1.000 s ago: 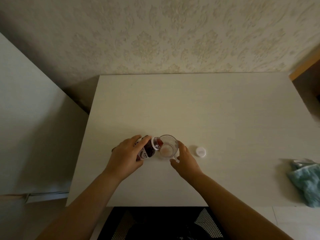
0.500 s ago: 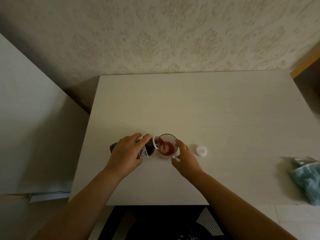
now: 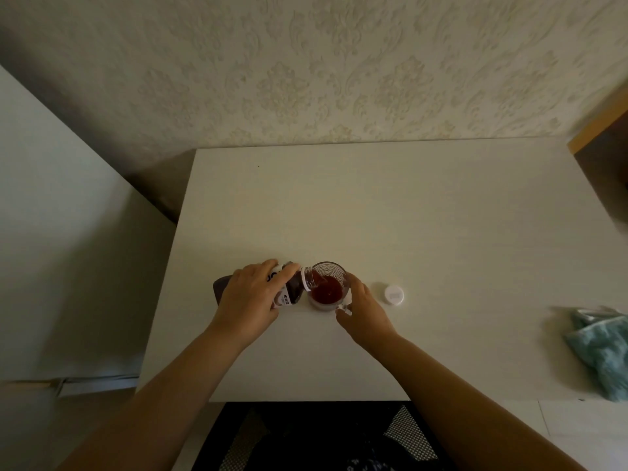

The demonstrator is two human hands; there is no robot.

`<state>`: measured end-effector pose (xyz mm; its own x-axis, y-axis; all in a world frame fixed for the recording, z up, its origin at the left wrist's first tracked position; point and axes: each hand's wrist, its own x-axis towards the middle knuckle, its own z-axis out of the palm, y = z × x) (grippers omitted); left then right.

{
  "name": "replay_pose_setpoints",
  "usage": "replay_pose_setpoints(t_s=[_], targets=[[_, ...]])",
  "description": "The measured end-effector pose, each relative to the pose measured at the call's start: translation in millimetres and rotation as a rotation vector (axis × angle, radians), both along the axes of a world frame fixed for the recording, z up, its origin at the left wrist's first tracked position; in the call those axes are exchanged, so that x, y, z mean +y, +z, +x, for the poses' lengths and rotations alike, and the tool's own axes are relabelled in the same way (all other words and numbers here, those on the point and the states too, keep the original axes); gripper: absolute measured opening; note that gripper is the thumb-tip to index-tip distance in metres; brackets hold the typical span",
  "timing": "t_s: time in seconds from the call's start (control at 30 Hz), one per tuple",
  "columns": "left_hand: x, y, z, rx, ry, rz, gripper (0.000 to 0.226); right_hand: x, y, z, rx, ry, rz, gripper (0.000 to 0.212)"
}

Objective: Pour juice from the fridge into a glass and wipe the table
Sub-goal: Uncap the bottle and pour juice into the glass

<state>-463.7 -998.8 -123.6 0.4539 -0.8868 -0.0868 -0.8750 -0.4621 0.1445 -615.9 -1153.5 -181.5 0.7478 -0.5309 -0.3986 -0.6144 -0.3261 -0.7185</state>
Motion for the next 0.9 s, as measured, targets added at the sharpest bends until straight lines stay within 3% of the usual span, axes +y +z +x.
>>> replay_pose_setpoints(t_s=[0.9], targets=[[-0.7,-0.7,-3.6,-0.065,-0.004,0.0,0.079,0.1,-1.4,0.4,0.03,-0.002,-0.009,0.073]])
